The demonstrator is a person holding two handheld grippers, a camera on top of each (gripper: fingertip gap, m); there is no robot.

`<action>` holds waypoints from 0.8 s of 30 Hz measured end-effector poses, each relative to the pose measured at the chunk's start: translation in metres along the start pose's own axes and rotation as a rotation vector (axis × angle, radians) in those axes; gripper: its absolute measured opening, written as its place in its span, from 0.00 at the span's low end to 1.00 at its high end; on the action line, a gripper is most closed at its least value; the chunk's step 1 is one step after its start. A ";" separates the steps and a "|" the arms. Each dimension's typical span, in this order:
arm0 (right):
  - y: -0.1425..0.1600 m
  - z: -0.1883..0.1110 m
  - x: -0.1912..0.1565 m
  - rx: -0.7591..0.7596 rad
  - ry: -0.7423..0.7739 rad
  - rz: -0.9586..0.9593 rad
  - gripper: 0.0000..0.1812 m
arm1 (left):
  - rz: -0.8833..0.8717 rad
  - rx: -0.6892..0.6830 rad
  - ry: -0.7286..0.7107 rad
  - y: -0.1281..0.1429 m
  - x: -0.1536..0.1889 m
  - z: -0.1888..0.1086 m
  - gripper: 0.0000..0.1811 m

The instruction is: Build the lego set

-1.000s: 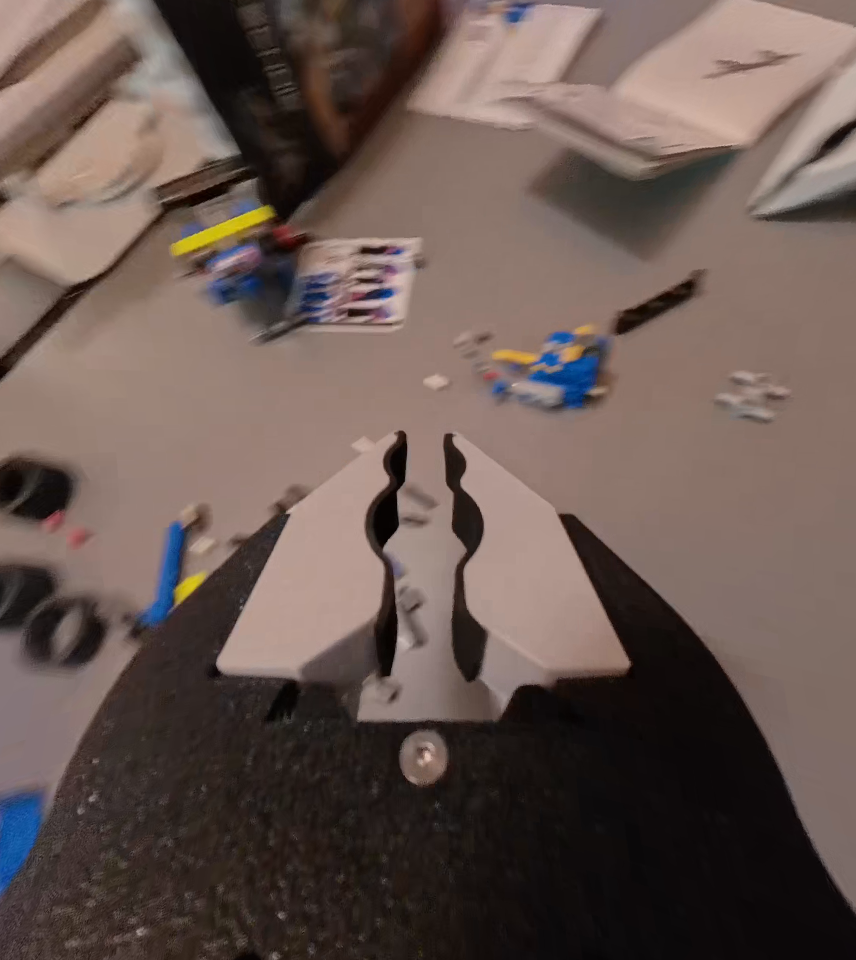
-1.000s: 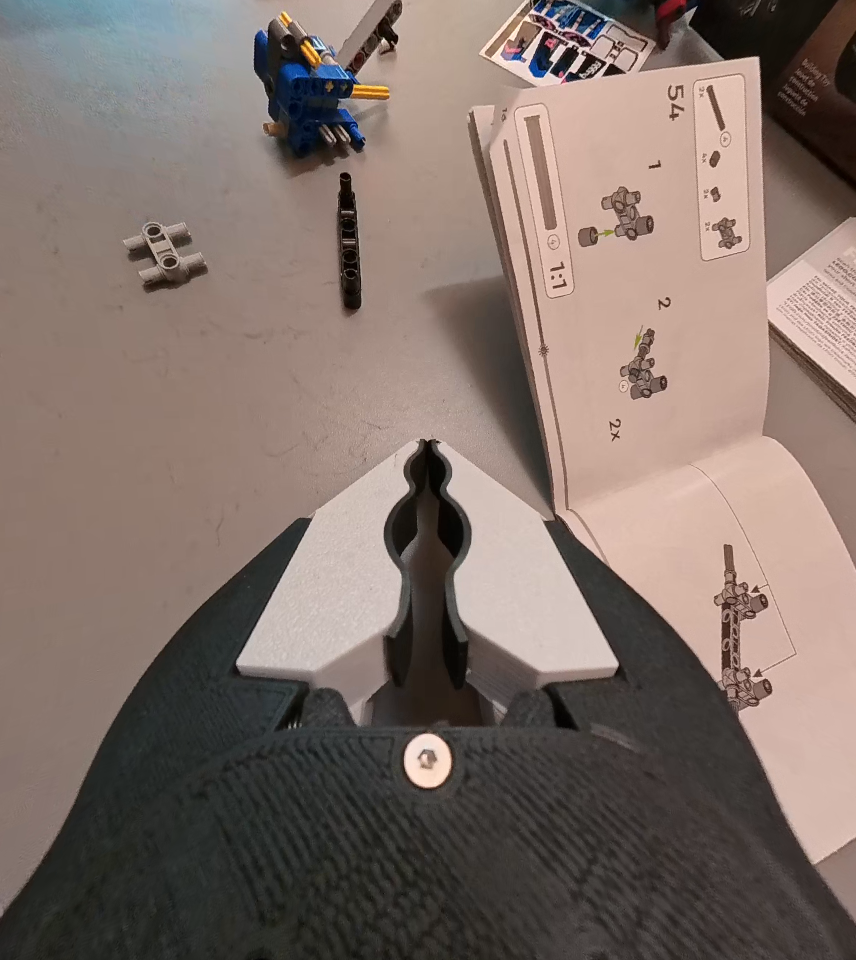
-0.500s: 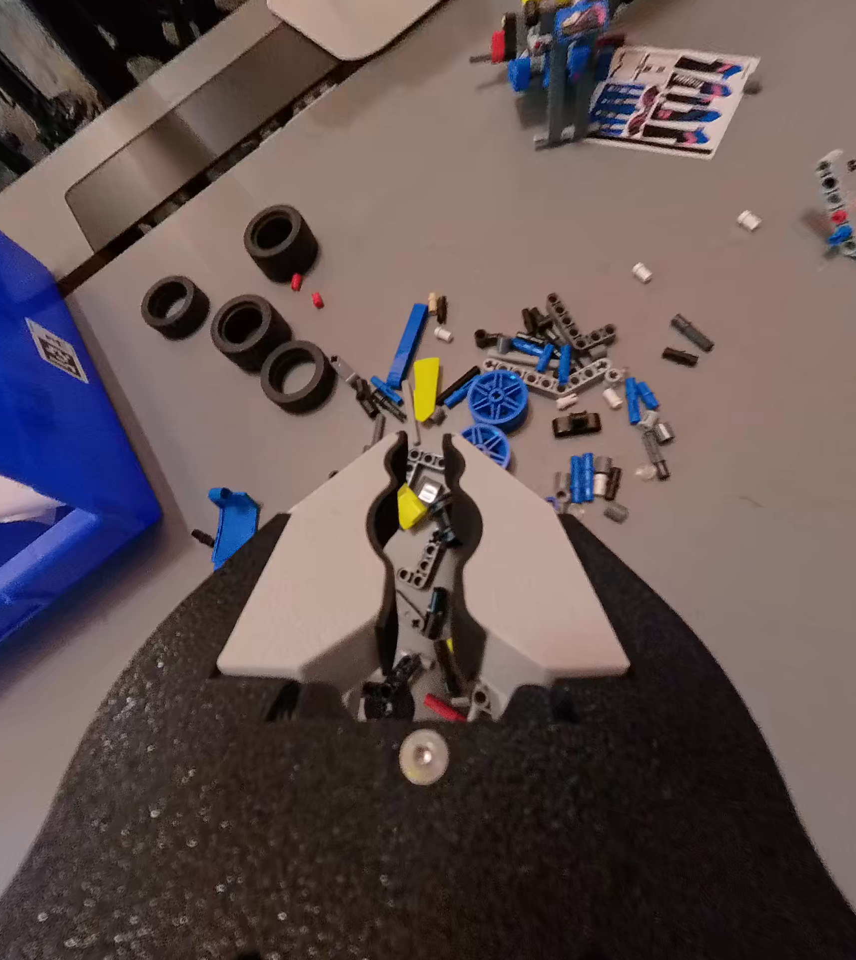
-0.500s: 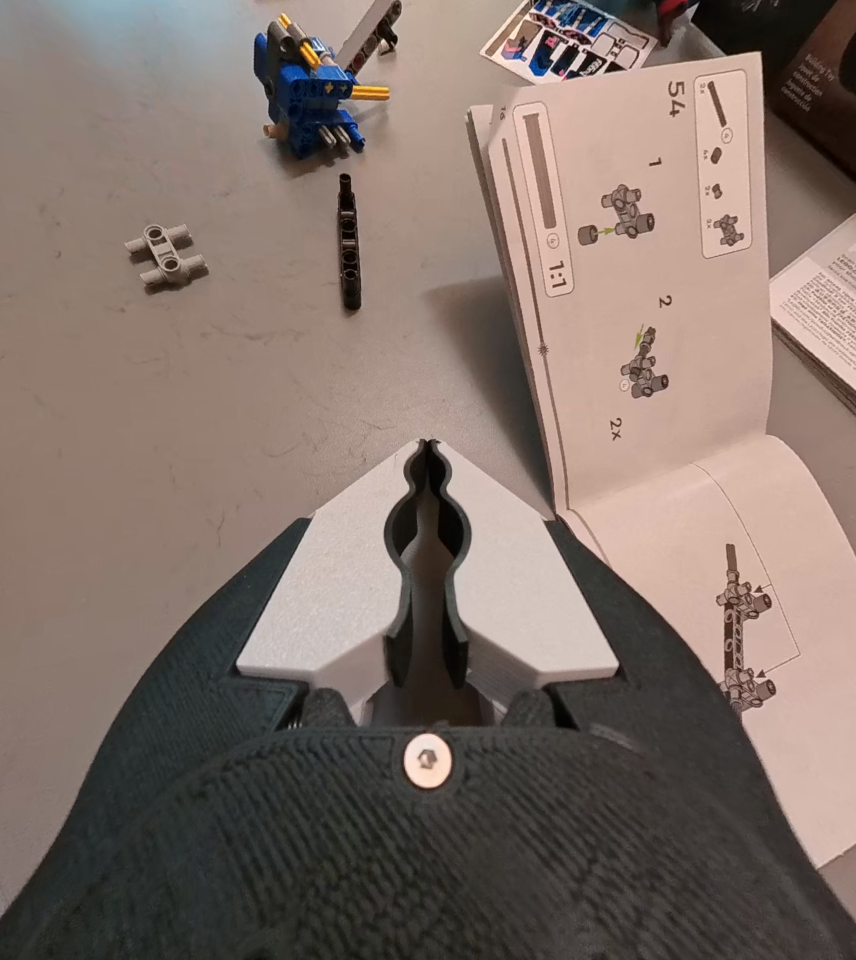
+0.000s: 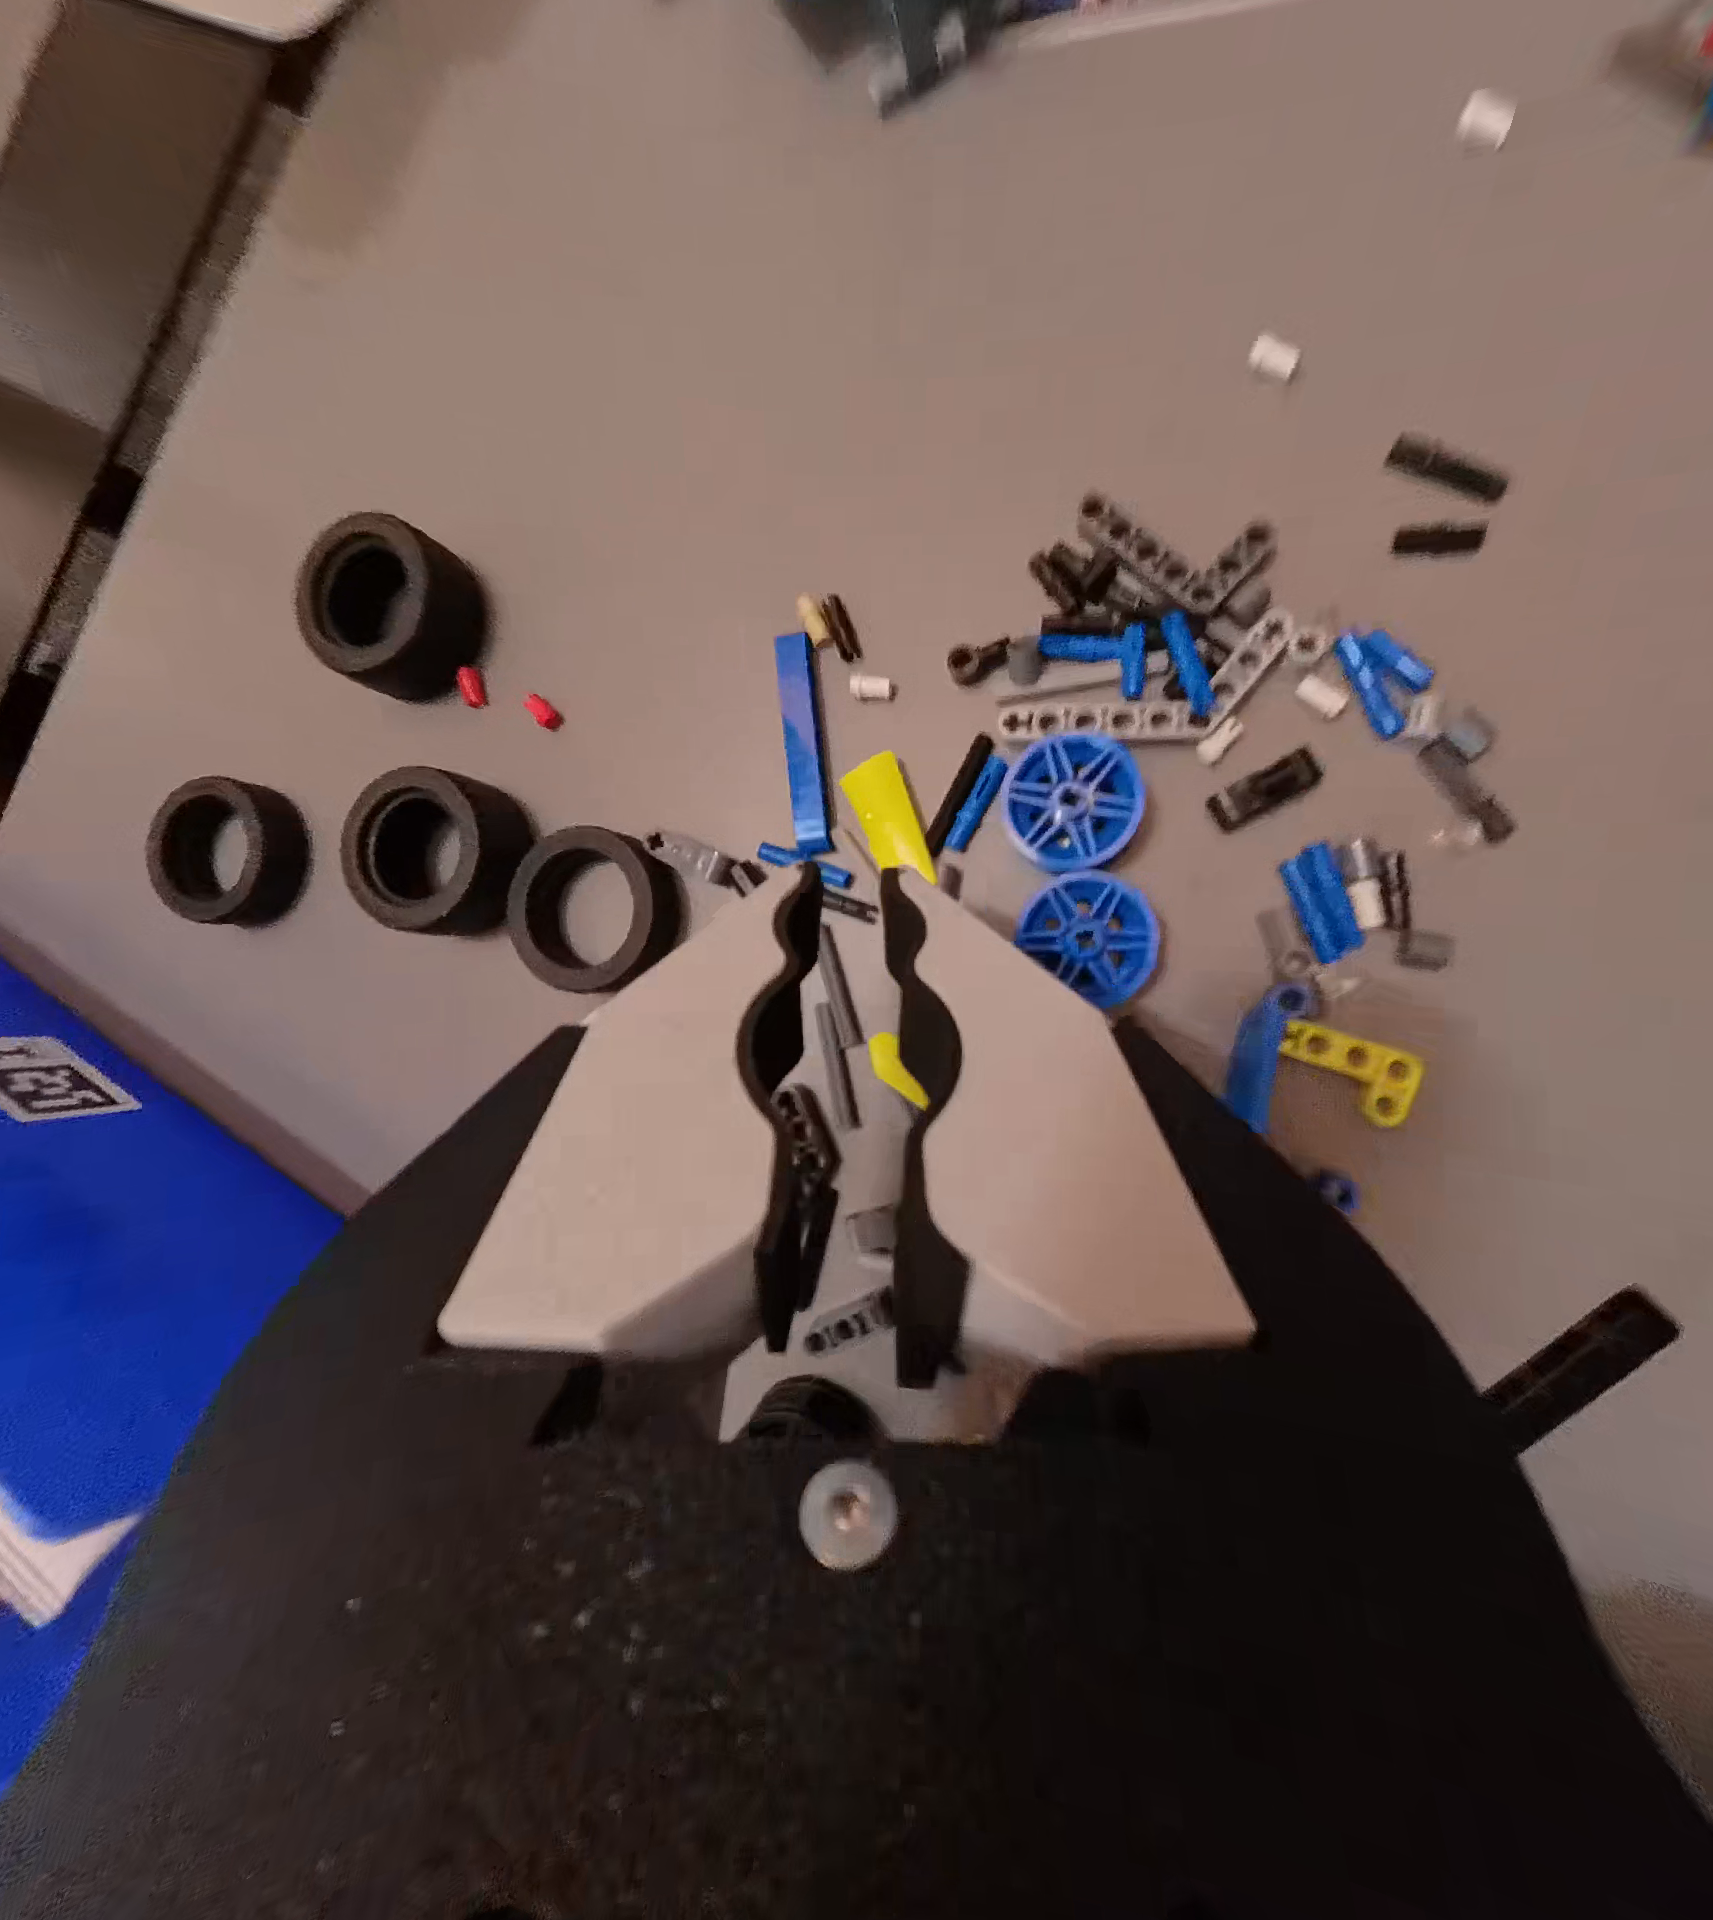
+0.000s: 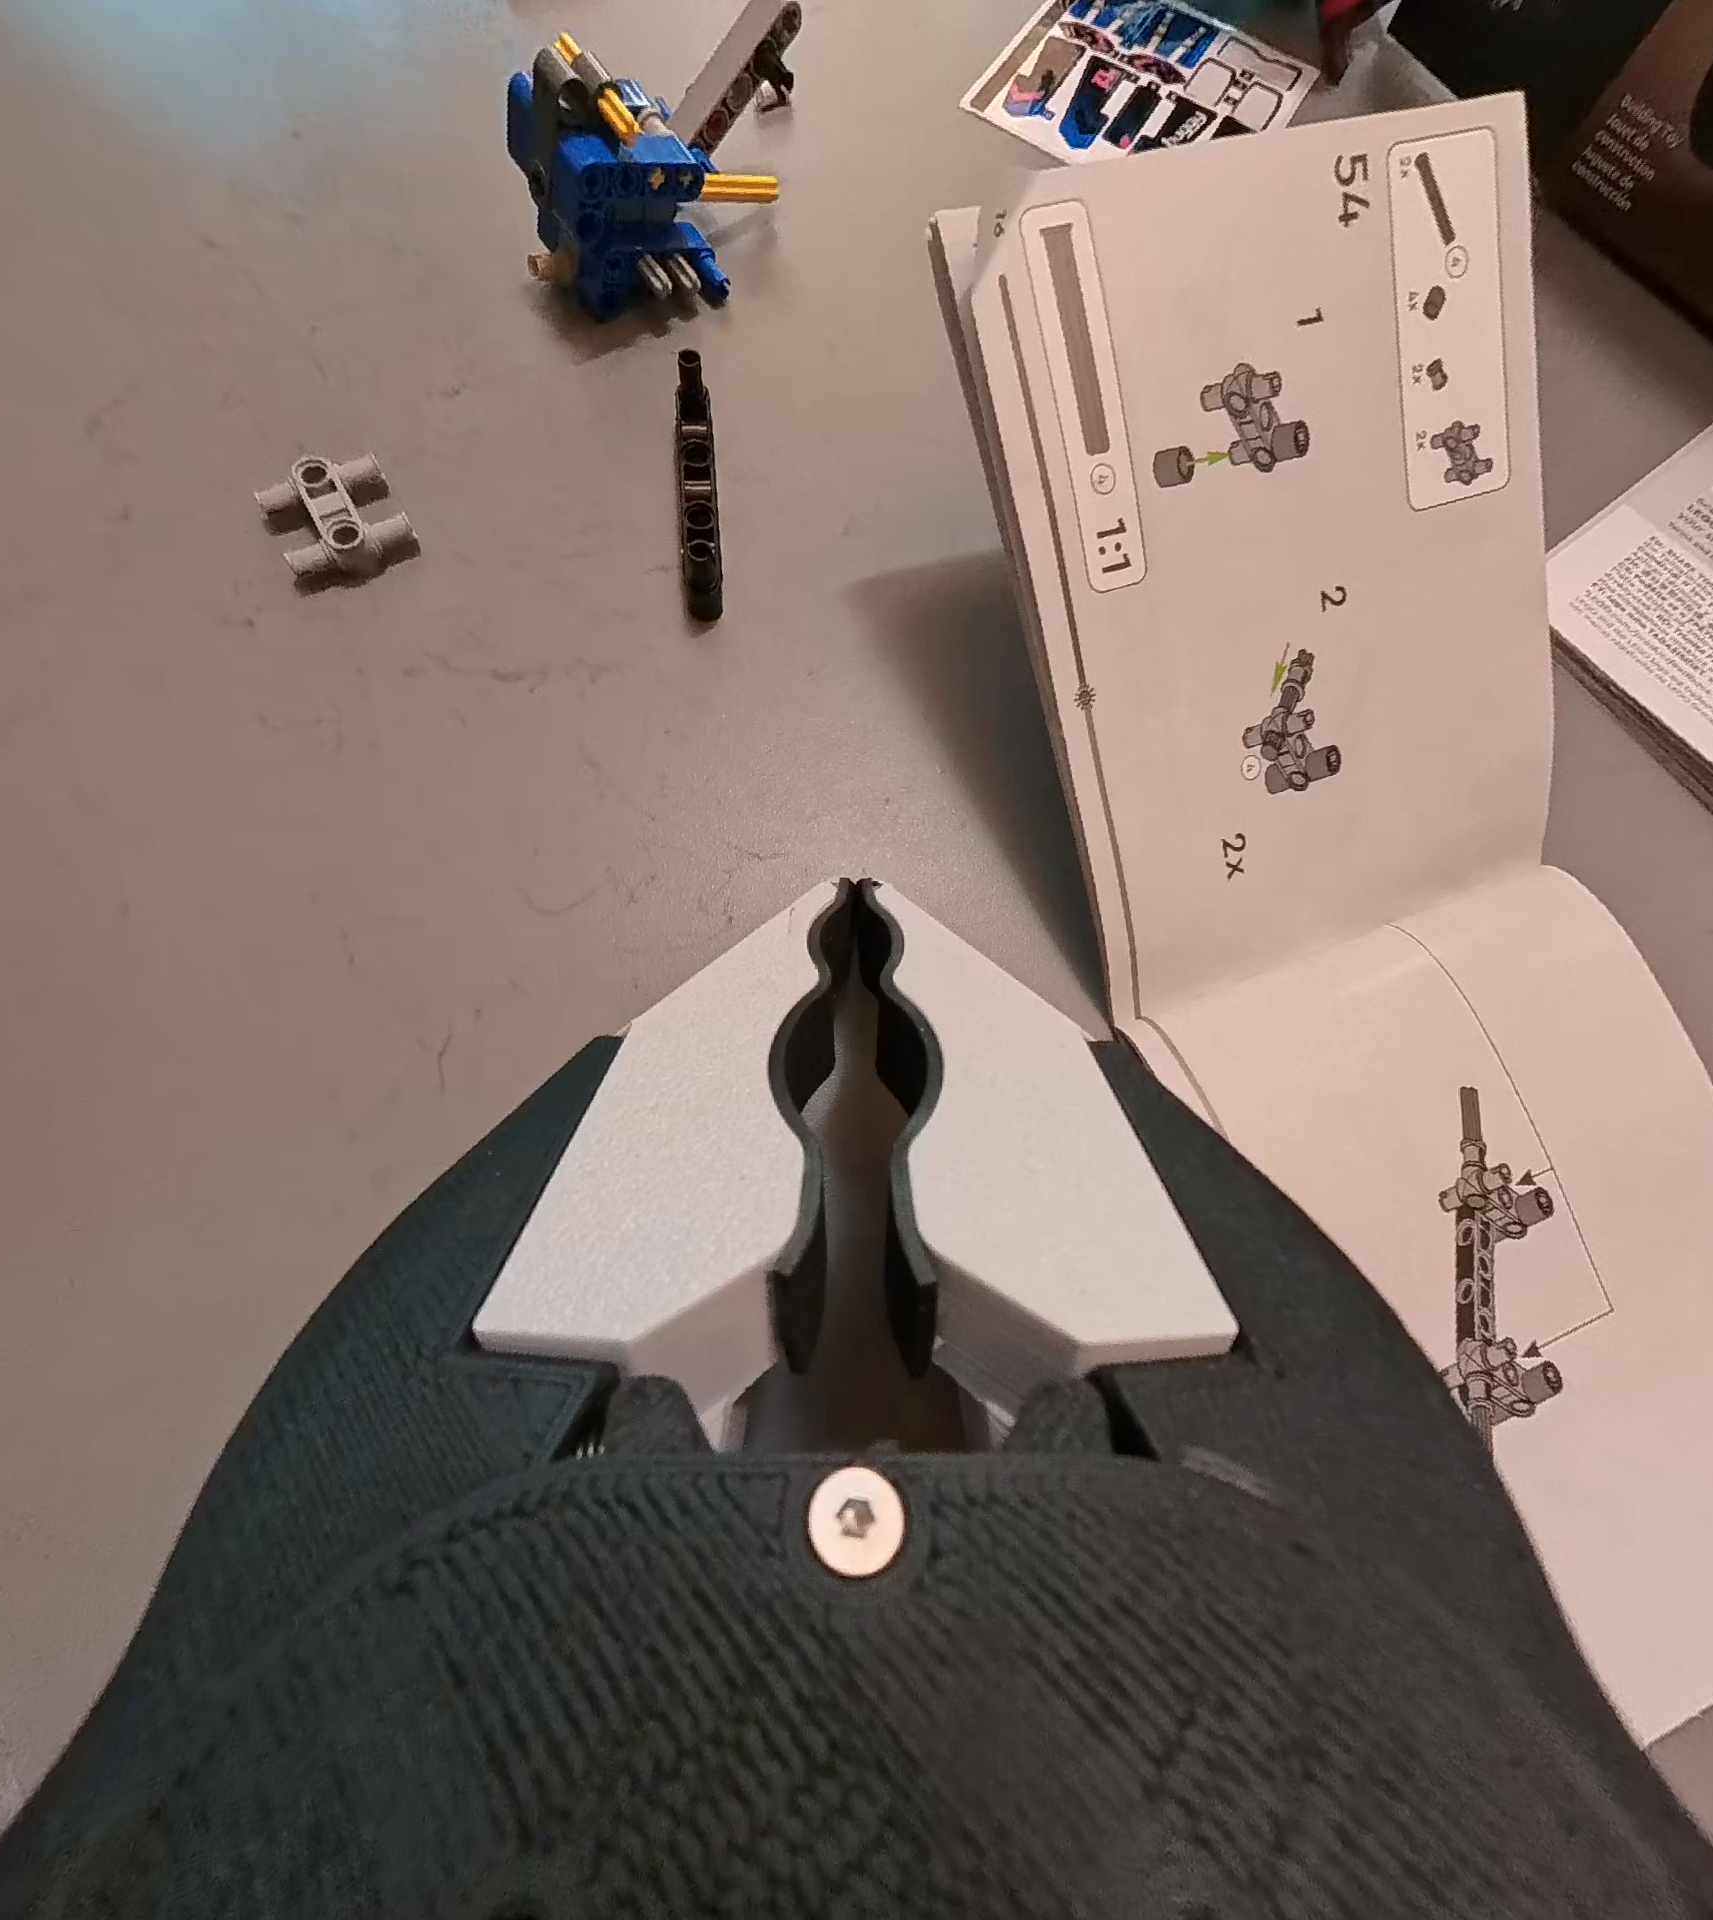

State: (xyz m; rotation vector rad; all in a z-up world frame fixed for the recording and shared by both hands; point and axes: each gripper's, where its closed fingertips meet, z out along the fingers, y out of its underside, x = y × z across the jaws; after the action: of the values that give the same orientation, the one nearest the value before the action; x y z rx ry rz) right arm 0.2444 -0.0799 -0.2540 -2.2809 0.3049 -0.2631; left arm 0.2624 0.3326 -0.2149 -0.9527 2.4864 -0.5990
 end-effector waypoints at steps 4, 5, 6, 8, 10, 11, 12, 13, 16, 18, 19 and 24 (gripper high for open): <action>0.000 0.000 0.000 0.000 -0.010 0.012 0.00 | -0.035 -0.110 0.034 0.018 -0.005 0.007 0.04; 0.000 0.000 0.000 0.000 -0.013 0.015 0.00 | -0.084 -0.127 0.048 0.023 -0.004 0.007 0.04; 0.000 0.000 0.000 0.000 -0.016 0.019 0.00 | -0.125 -0.132 0.049 0.027 -0.005 0.007 0.04; 0.000 0.000 0.000 0.000 -0.020 0.023 0.00 | -0.187 -0.137 -0.002 0.034 -0.014 0.009 0.05; 0.000 0.000 0.000 0.000 -0.023 0.027 0.00 | -0.203 -0.162 -0.003 0.042 -0.015 0.011 0.07; 0.000 0.000 0.000 0.000 -0.026 0.030 0.00 | -0.211 -0.183 -0.005 0.047 -0.016 0.011 0.08; 0.000 0.000 0.000 0.000 -0.028 0.033 0.00 | -0.222 -0.199 -0.010 0.050 -0.016 0.011 0.07; 0.000 0.000 0.000 0.000 -0.030 0.035 0.00 | -0.236 -0.203 -0.003 0.050 -0.014 0.012 0.07; 0.000 0.000 0.000 0.001 -0.033 0.032 0.00 | -0.288 -0.195 0.056 0.045 -0.005 0.017 0.08; 0.000 0.000 0.000 0.001 -0.036 0.034 0.00 | -0.312 -0.233 0.056 0.049 -0.005 0.022 0.09; 0.000 0.000 0.000 0.001 -0.036 0.035 0.00 | -0.323 -0.246 0.049 0.050 -0.006 0.023 0.09; 0.000 0.000 0.000 0.001 -0.034 0.031 0.00 | -0.340 -0.261 0.043 0.050 -0.002 0.023 0.03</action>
State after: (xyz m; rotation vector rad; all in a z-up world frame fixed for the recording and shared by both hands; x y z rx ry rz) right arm 0.2443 -0.0794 -0.2539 -2.2757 0.3222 -0.2089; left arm 0.2493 0.3623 -0.2592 -1.4955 2.4992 -0.4018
